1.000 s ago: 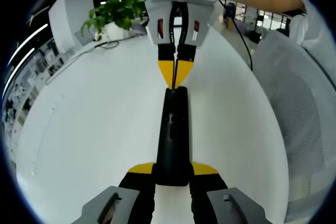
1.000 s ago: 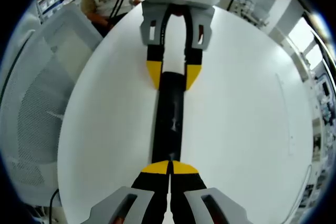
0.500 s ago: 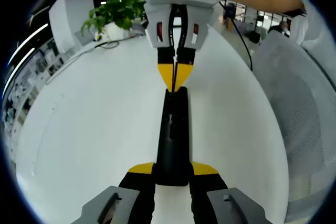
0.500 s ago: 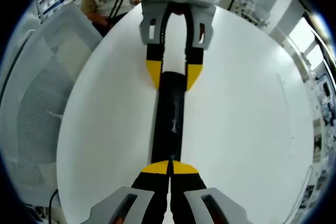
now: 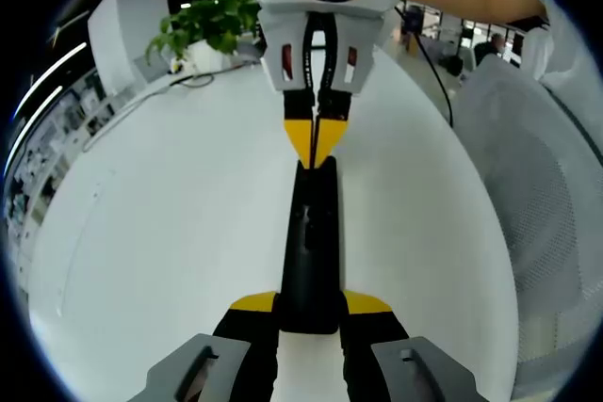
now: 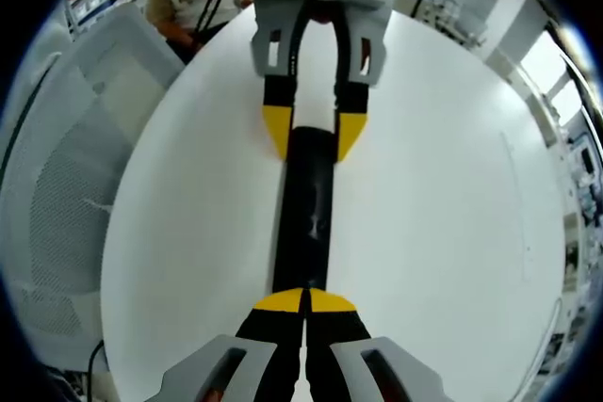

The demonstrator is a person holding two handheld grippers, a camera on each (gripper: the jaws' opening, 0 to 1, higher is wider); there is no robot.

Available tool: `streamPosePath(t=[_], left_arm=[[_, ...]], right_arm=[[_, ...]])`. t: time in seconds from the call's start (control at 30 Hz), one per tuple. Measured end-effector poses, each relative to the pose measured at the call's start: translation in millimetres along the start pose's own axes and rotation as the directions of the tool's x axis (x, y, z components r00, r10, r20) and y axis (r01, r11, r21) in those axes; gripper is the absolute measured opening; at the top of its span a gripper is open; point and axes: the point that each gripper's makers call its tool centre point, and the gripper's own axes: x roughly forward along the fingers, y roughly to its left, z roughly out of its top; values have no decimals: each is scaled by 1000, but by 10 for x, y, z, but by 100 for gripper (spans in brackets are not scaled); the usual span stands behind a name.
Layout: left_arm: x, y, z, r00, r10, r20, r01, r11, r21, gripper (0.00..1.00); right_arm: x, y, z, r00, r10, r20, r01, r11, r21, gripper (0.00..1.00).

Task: Press the specified remote control buttons in sequence, fully releasing each button before pressing the next.

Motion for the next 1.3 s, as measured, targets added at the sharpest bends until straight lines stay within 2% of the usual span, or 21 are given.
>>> streamPosePath(t=[0.53, 0.87, 1.3], left_arm=[[-2, -4, 2, 1000, 2, 5, -2, 1000, -3, 24], [0, -3, 1, 1000, 3, 1, -3, 1000, -5, 24], [2, 3, -3, 1000, 3, -4, -3, 1000, -4, 24]], right_arm=[[28, -17, -11, 998, -8, -59, 7, 1000, -22, 0], [36, -19, -20, 998, -8, -65, 5, 999, -39, 0], [25, -16, -23, 999, -21, -31, 20, 999, -42, 0]])
